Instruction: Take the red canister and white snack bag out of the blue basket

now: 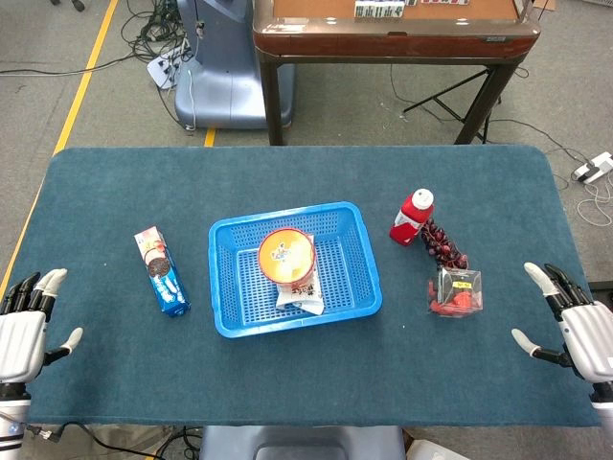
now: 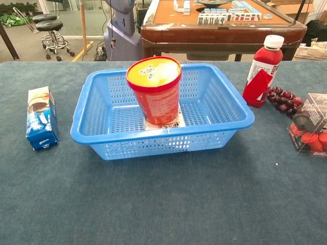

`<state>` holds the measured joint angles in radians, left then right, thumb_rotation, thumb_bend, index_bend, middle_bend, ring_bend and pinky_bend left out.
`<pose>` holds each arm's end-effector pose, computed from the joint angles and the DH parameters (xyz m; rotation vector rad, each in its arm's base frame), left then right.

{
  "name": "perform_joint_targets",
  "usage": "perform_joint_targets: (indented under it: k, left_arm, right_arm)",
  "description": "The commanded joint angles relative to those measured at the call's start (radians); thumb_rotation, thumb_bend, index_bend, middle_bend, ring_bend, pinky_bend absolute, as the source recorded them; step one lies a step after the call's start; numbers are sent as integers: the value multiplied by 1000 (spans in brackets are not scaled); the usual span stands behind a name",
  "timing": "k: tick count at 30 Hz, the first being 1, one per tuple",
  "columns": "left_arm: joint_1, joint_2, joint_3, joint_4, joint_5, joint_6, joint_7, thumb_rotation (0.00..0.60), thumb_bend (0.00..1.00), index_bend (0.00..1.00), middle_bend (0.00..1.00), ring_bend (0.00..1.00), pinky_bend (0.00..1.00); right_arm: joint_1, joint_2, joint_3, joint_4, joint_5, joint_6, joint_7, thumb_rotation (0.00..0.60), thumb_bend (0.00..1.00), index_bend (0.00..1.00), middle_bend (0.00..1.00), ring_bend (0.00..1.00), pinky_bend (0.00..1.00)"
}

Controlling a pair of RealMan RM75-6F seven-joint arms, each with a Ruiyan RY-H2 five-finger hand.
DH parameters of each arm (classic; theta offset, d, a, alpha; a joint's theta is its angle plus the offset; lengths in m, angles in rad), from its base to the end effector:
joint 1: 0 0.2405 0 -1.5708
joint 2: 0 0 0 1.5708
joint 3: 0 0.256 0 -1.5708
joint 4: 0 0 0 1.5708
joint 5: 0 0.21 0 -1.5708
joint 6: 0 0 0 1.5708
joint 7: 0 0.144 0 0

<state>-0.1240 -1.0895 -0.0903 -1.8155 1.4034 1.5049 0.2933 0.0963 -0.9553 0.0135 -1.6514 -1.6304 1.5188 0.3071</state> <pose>-0.2732 0.1961 0.1634 -1.3557 -0.8027 -0.8294 -0.2959 -0.1757 0.1984 1.4447 -1.0024 1.1065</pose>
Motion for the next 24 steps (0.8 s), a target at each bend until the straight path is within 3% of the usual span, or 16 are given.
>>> perform_joint_targets:
  k: [1,24]
  left_arm:
    - [1,1,1,-1,2,0,-2,600,274,92,121,68,75]
    - [3,5,0,1,1,-1,-4,600,274,91,122,68,75]
  right_arm:
    - [-1,1,-1,0,-1,1,0,600,231,53,136,57,152]
    - [29,16,5,-30,-31,-29,-31,600,231,53,131,57,151]
